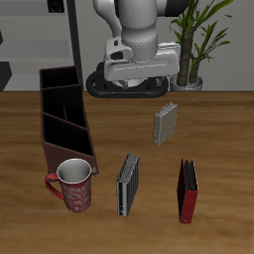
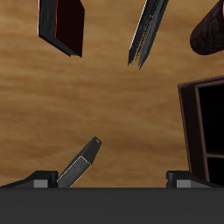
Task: Place the red mug into the right desk caddy's right compartment
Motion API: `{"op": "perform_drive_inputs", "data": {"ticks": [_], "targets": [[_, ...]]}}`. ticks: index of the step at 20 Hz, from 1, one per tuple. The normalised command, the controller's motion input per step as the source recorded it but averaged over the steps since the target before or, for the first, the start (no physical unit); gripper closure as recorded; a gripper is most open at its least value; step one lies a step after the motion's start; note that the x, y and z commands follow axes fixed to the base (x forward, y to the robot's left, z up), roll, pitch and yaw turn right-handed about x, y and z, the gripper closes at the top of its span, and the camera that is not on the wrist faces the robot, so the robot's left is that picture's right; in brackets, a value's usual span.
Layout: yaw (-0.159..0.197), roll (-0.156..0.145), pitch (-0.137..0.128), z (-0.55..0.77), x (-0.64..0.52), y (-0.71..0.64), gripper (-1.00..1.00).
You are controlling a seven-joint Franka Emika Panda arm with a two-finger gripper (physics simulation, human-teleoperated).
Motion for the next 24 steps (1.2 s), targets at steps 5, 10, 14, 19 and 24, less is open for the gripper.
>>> {"op": "perform_drive_inputs", "data": {"ticks": [5,10,14,19,24], "targets": [[-0.002,-0.056,-0.009,0.21,0.50,-0.31,-1.00],[0.020,-0.050,-0.018,0.20,0.59,-0.40,-1.00],[-0.019,-0.001,0.012,0.04,0.37,-0.20,-1.00],[0.031,-0.015,-0.003,0.06,0.50,-0.27,-1.00],[0.028,-0.006,-0.023,0.05,0.37,-0.31,-1.00]]}}
